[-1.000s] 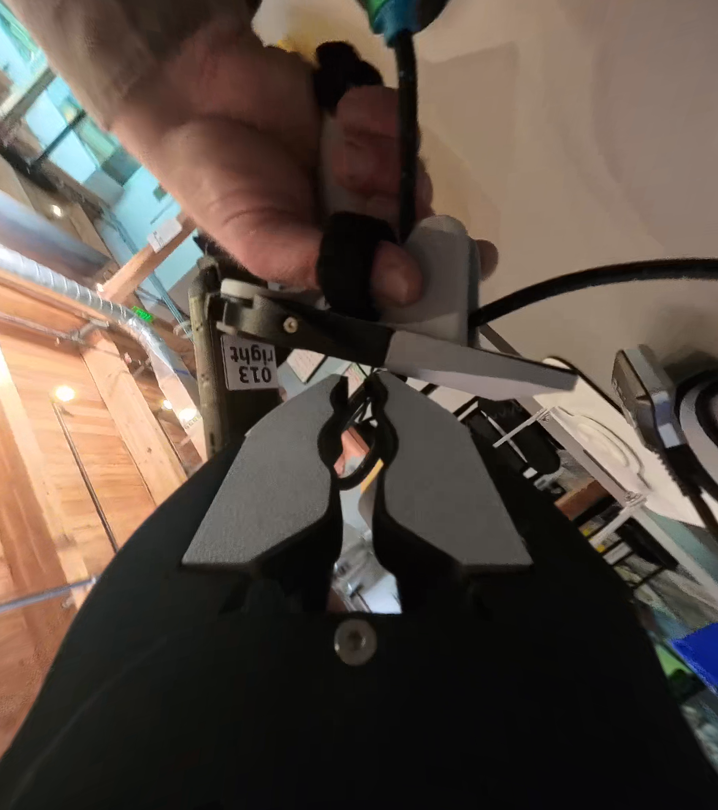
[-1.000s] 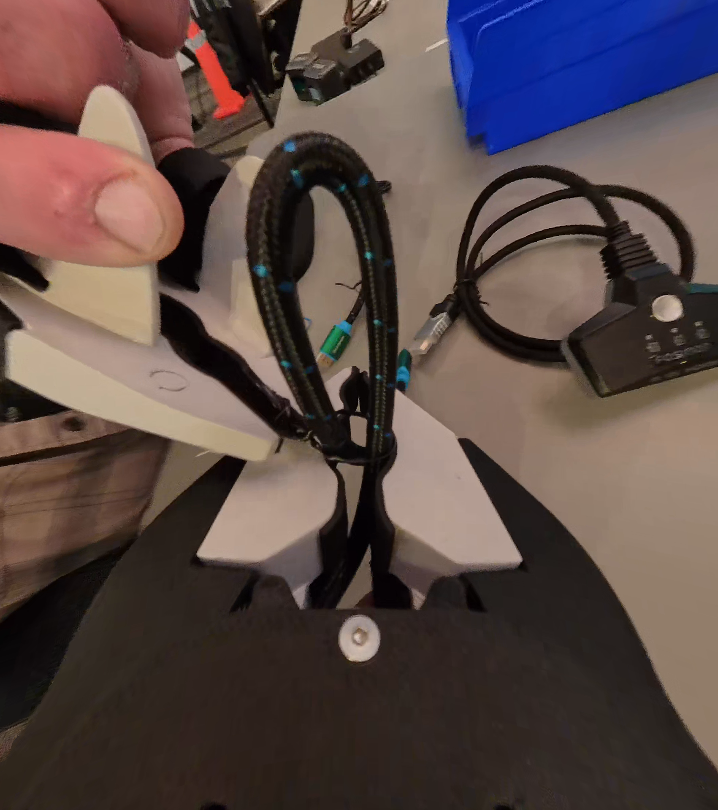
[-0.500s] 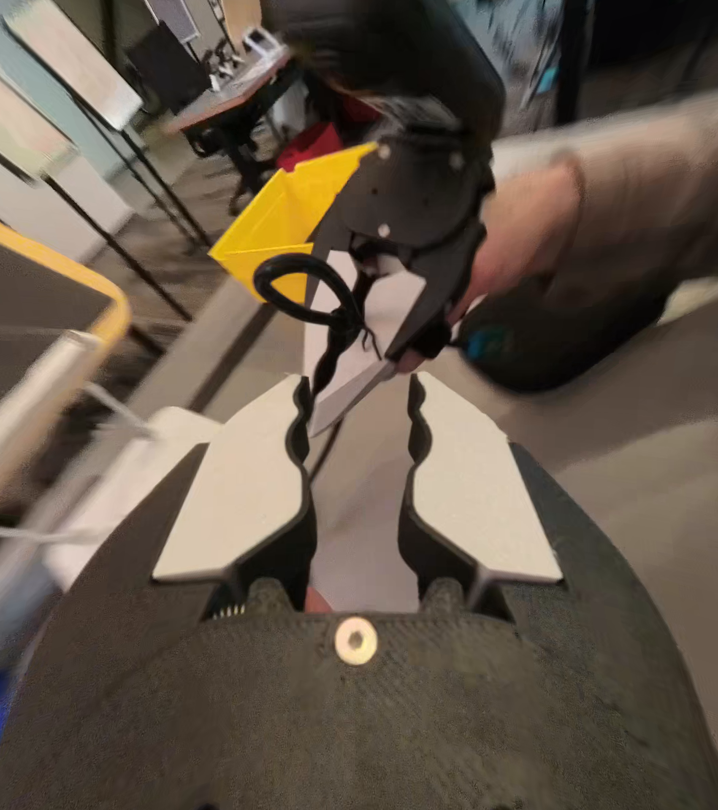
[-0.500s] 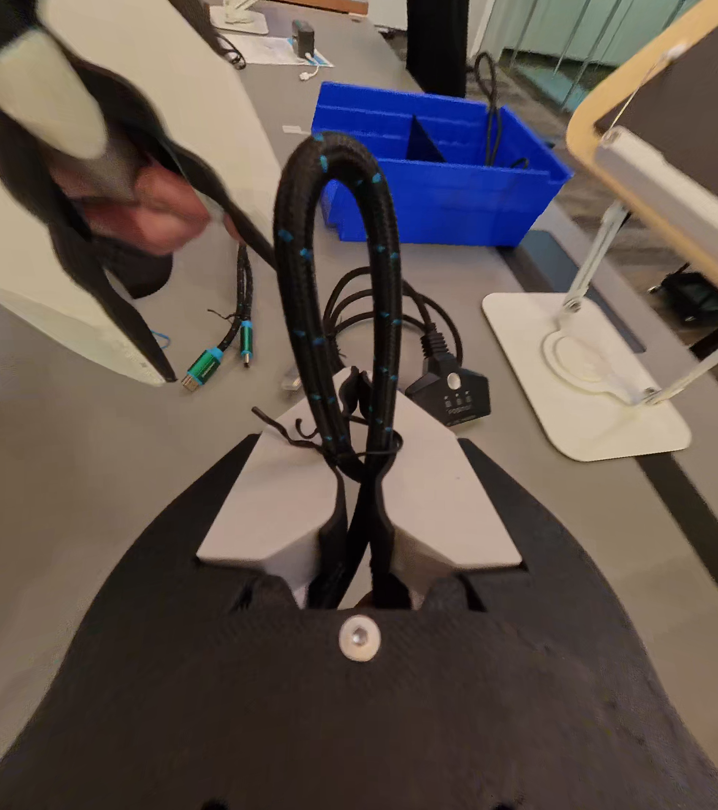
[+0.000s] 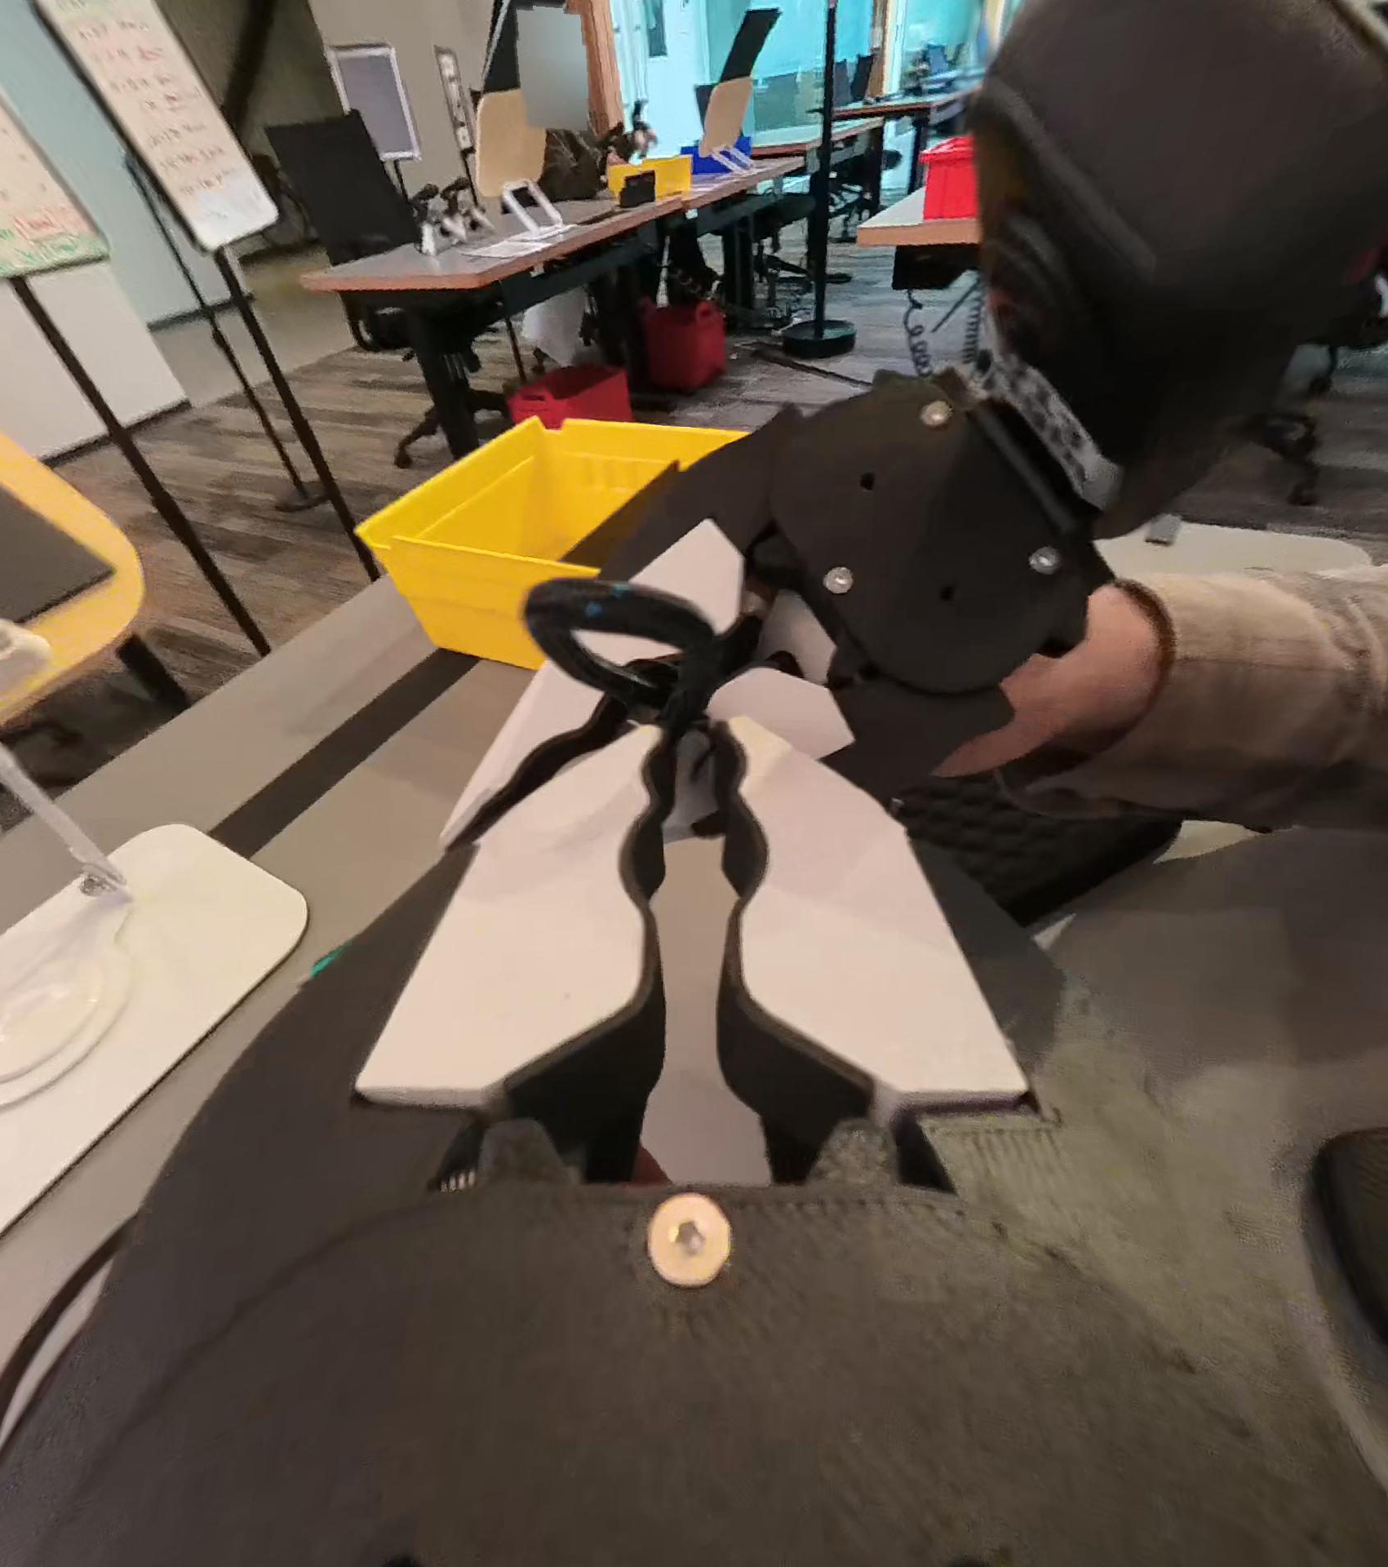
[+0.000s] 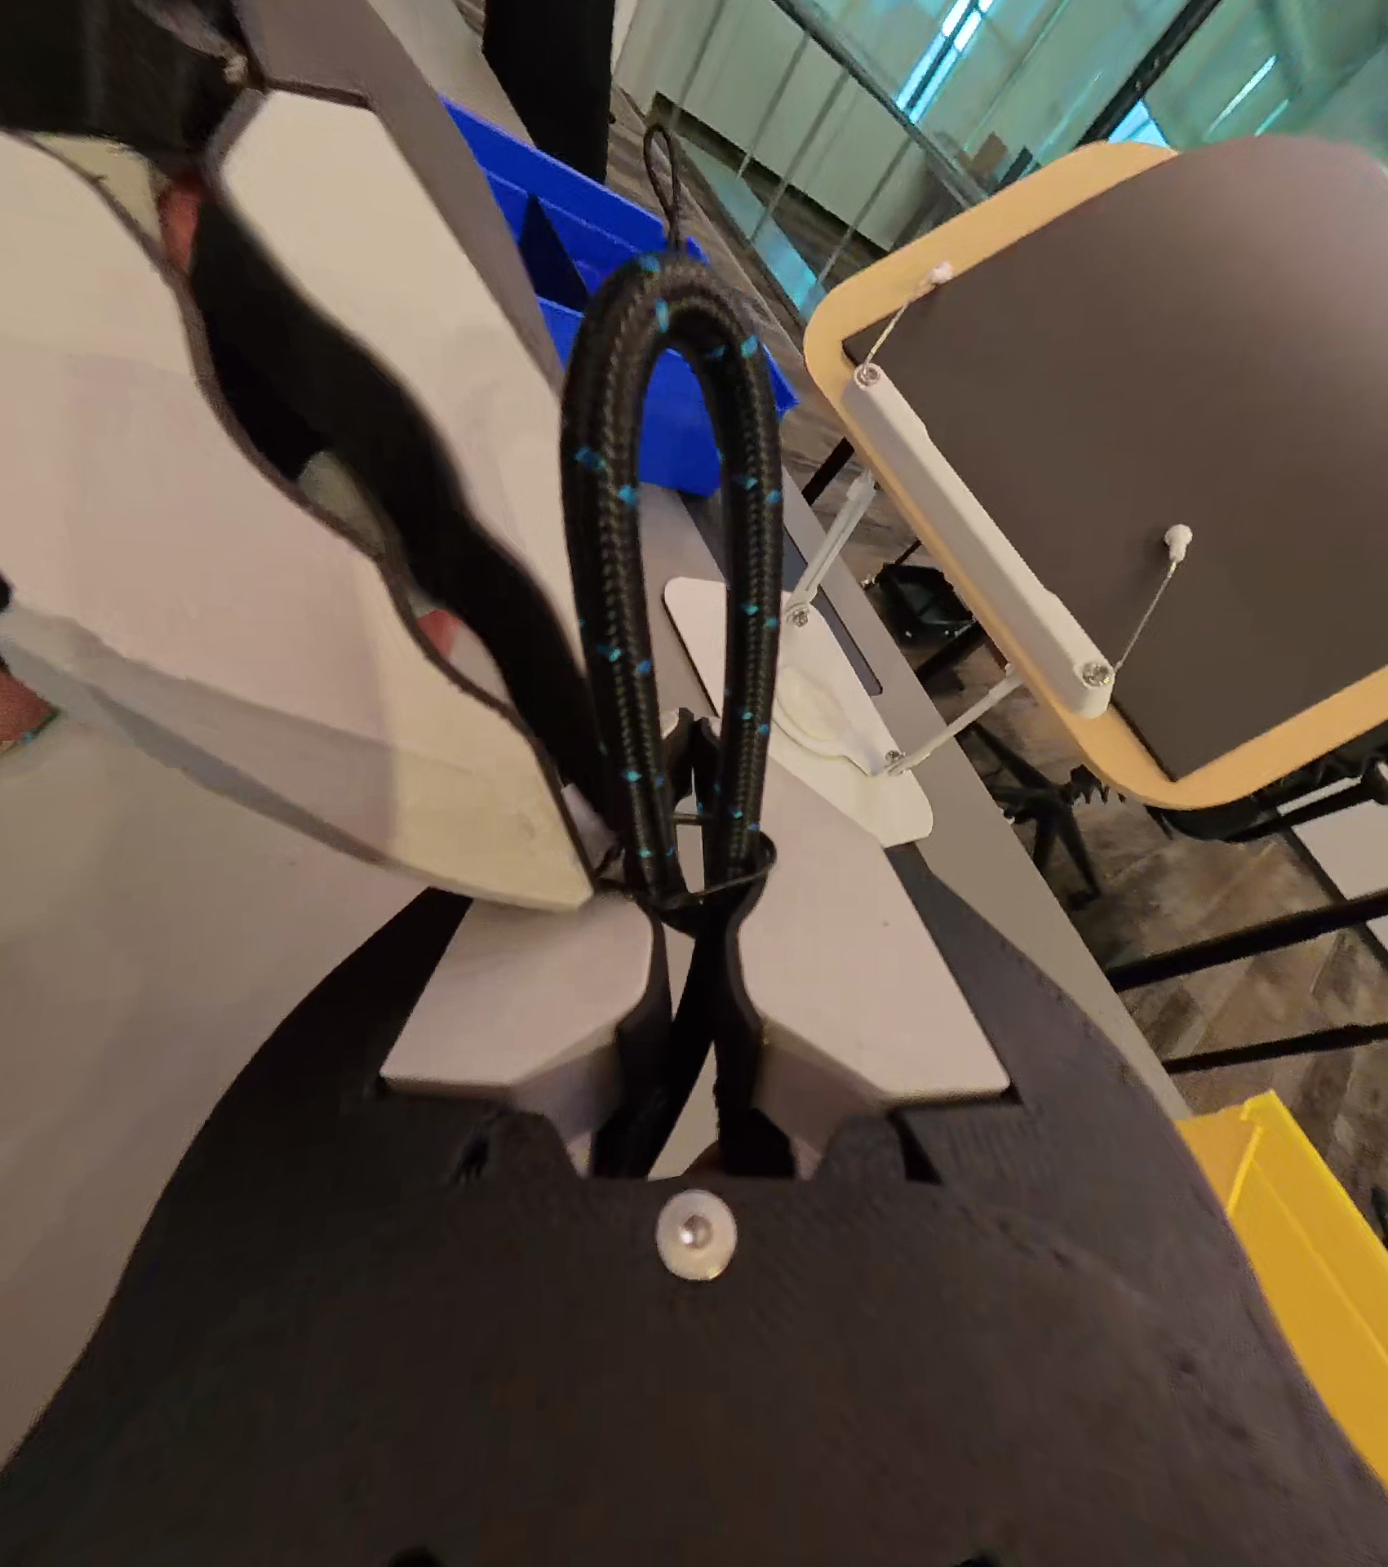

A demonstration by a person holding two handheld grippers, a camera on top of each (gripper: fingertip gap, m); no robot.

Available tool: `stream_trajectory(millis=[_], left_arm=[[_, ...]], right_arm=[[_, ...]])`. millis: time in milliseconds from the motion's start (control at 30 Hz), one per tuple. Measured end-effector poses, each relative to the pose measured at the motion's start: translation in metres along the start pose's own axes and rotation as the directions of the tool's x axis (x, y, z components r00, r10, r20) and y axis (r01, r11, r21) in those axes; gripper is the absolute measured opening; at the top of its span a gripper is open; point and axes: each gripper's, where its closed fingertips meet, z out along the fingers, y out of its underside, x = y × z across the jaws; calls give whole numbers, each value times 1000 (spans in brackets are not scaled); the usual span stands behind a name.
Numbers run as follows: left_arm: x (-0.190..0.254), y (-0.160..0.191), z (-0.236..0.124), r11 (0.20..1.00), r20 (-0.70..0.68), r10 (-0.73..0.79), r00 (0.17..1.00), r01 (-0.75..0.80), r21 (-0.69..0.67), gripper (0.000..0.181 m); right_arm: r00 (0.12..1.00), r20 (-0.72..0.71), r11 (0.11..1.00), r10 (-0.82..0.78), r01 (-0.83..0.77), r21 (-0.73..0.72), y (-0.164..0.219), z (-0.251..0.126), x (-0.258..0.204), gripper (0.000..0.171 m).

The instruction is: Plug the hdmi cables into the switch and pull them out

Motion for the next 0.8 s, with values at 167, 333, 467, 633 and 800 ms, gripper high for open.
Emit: stream_trajectory(millis=[167, 333, 467, 633, 800], left_arm=[[4, -2, 2, 997, -4, 79, 997, -79, 17, 1], [4, -8, -2, 996, -11, 75, 997, -74, 44, 0], [1, -12, -8, 988, 27, 149, 988, -150, 41, 0], [-5, -20, -15, 978, 81, 192, 978, -198, 62, 0], [0, -21, -16, 986, 50, 148, 988, -152, 73, 0]], right_arm=[[1000, -8, 1000, 7, -7, -3, 1, -3, 2, 0], [1000, -19, 1000, -16, 16, -8, -5, -7, 5, 0], [1000, 8, 1000, 4, -4, -14, -9, -9, 6, 0], [994, 86, 997, 62, -57, -58, -8, -9, -1, 0], [999, 38, 997, 24, -21, -71, -11, -10, 4, 0]])
